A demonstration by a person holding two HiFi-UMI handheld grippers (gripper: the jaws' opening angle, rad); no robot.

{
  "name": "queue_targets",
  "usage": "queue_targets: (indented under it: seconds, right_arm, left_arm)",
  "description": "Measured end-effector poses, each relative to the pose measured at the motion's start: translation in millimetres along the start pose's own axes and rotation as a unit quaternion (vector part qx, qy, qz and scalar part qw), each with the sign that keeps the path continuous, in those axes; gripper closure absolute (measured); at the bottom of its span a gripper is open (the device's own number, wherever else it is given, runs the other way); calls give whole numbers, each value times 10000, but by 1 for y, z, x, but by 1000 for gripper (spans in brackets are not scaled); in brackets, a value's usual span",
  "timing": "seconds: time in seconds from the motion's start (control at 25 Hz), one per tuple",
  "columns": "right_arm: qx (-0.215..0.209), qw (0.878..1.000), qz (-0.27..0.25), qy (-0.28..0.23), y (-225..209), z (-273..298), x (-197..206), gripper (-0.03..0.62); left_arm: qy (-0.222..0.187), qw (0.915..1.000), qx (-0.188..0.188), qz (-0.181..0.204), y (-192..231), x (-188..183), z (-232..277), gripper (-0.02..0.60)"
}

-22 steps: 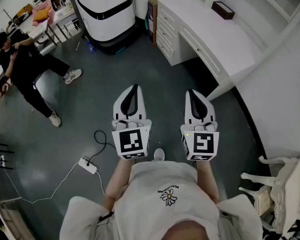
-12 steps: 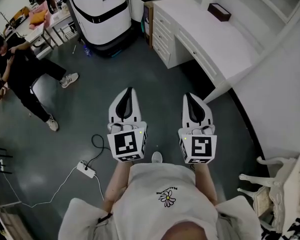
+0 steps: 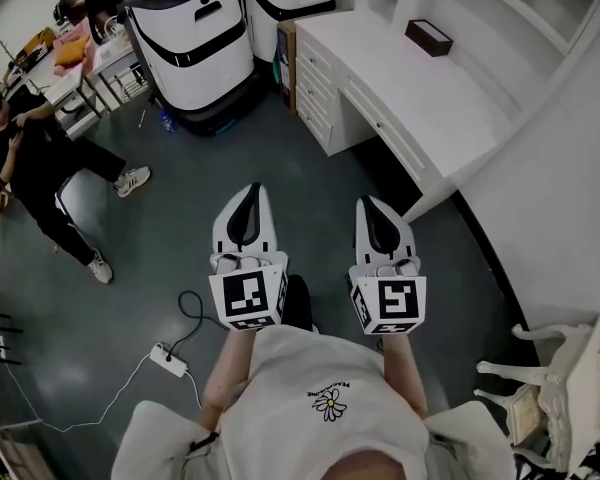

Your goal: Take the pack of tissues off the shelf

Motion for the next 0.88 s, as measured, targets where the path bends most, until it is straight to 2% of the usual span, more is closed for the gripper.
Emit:
queue_targets:
  seconds: [0.24, 0.44, 0.88]
  right_arm:
    - [163, 9997, 114, -153, -21, 47, 9, 591]
    - [226, 9997, -57, -24, -34, 104, 18, 591]
    - [436, 9988, -67, 205, -89, 293, 22, 591]
  left_arm:
    - [-220, 9995, 209, 33, 10, 1, 55, 583]
    - [-160, 9994, 315, -69, 28, 8, 121, 583]
    - [13, 9985, 540, -122, 87, -3, 318, 583]
Point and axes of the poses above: the fingertips, and each gripper's own axes: z forward along the fingers, y to its left, x out of its underside, the point moved 7 cm from there along -z, backward along the fingers, and after that the axes turned 14 degrees about -z, right-handed, at the moved point
